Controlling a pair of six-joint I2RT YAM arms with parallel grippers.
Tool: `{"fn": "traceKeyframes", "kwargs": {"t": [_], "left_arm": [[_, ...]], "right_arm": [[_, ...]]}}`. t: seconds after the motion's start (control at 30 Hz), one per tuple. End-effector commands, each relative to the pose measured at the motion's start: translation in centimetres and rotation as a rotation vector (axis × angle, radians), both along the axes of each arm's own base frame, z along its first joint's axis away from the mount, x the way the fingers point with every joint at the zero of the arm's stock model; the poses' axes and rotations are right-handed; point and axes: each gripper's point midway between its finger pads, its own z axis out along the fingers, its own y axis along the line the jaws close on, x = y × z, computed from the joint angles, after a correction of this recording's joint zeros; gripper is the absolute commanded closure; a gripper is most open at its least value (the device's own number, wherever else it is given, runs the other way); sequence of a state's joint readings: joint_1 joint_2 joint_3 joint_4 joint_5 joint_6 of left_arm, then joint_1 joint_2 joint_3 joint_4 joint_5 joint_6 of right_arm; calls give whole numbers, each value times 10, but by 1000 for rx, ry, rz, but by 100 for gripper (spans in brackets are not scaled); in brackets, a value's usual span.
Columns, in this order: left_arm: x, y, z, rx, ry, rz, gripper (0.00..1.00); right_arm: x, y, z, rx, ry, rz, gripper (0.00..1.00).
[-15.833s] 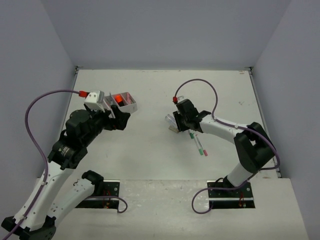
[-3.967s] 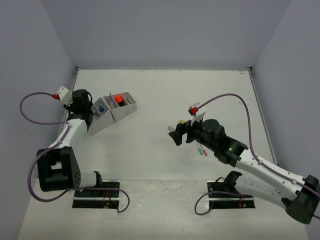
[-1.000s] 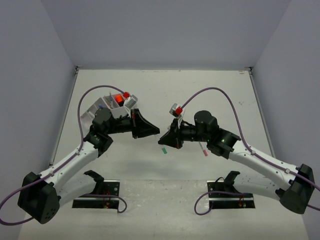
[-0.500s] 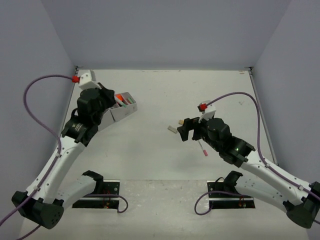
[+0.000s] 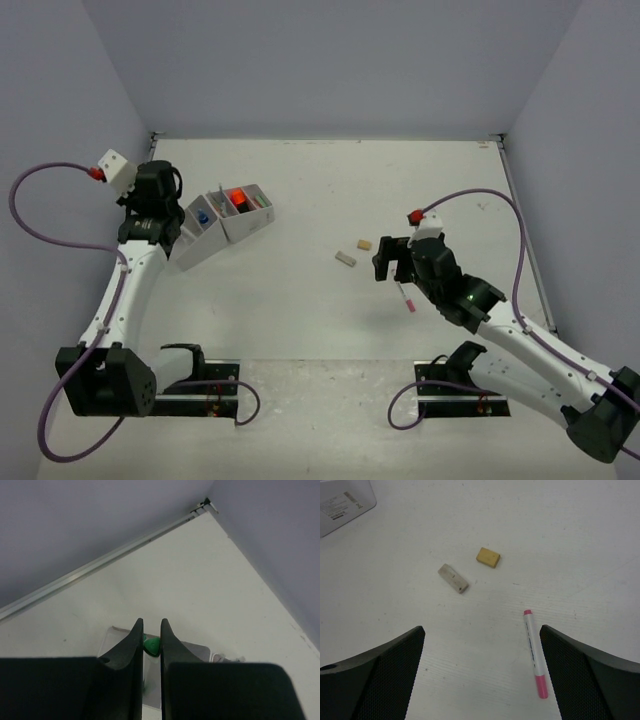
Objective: Sort the stationery into containers
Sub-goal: Place the pen in the storage box, then pick up the pen from the center of the board.
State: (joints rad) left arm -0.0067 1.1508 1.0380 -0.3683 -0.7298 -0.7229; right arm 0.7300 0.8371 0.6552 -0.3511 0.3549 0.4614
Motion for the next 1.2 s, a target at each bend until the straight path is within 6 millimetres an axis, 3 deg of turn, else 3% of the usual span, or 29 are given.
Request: {"fn": "traceKeyframes", "kwargs": {"t": [0.0,0.17,0.27,0.33,0.4,0.43,0.47,0.57,0.7,0.8,0.87,1.03,1.07,1.1,1.17], "left_arm": [[16,-5,-32,-55,-19,-12,100],[13,-9,-67,-75,29,-24,100],[14,-15,-87,-91,74,-62,97],[14,-20,-98,-109,92,-81,79],[15,-26,-106,-133,94,-114,50],[14,-29,-113,-144,102,-123,40],[14,-30,-114,-150,101,-130,34],[14,-37,-118,-166,108,-167,24],[19,-52,-95,-169,70,-278,16],[14,-66,-60,-163,11,-366,8],[4,-75,-26,-152,-67,-422,4],[-22,-97,31,-139,-203,-550,0],[-23,-102,30,-150,-197,-577,0],[-29,-109,47,-141,-228,-626,0],[-37,-119,60,-133,-248,-679,0]], "right_arm": [[3,0,7,27,-20,-17,1],[4,-4,6,6,-12,-25,1],[5,-13,-4,-62,76,-44,3],[9,-21,-16,-119,165,-79,14],[12,-27,-24,-172,249,-91,20],[14,-28,-39,-210,320,-94,24],[15,-30,-38,-213,340,-97,28],[17,-34,-65,-265,482,-95,43],[15,-41,-91,-285,622,-95,49],[5,-42,-103,-314,738,-64,51],[-8,-46,-119,-363,854,-42,52],[-28,-43,-147,-390,1020,25,60],[-28,-43,-148,-391,1021,23,61],[-29,-43,-152,-399,1032,40,62],[-30,-42,-156,-395,1046,56,65]]}}
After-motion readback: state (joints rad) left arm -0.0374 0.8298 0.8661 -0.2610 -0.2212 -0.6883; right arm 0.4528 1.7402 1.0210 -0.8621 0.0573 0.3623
